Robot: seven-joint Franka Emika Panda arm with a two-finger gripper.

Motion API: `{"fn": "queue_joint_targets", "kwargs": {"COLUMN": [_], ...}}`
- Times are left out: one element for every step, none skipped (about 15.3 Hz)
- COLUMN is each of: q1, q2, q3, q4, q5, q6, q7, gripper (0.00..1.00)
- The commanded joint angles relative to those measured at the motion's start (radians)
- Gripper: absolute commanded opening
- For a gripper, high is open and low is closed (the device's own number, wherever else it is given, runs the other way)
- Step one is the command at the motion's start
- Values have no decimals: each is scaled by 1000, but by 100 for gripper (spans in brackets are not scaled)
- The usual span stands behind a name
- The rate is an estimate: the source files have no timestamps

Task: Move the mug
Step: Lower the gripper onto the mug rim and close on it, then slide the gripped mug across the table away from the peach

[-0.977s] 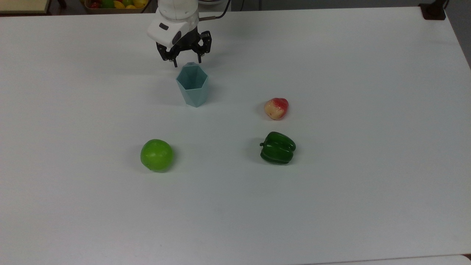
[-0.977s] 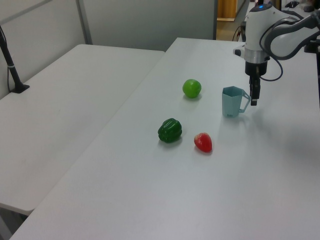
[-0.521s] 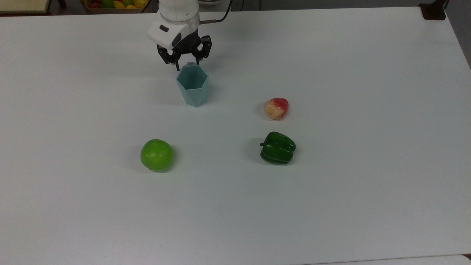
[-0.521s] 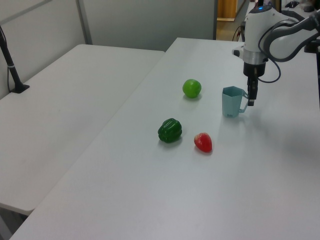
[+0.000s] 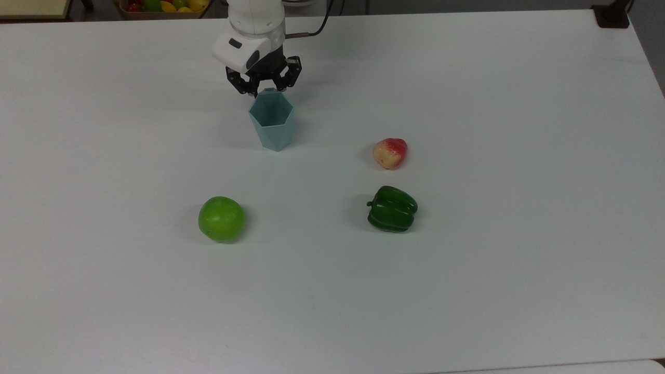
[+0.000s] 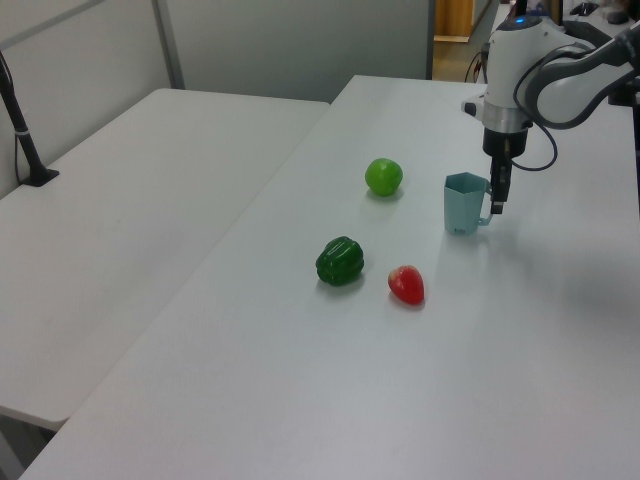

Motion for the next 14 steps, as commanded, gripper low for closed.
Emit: {"fn": "queue_joint_targets", "kwargs": {"q1": [11,11,11,11,11,11,11,11,11,11,11,11,11,11], "q2": [-5,-6,-6,-6,-6,-8,-8,-9,-11,-14,-15,-22,-29,-40], "q3": [-2,-2,-2,-2,-2,-2,-2,-2,-2,-2,-2,-2,-2,7], "q4": [-4,-4,-4,-4,-4,-4,-4,-4,-4,-4,-2,-1,1,4], "q5": [-8,-8,-8,-8,-8,-8,-8,-8,-8,-8,-8,-8,-8,-8], "q6": [7,7,6,6,6,6,6,6,6,6,6,4,-2,-14], "q7": [21,21,18,15,13,12,12,12,12,12,12,10,10,10], "gripper": [38,35,31,26,22,18,15,12,9,7,5,3,2,1]}}
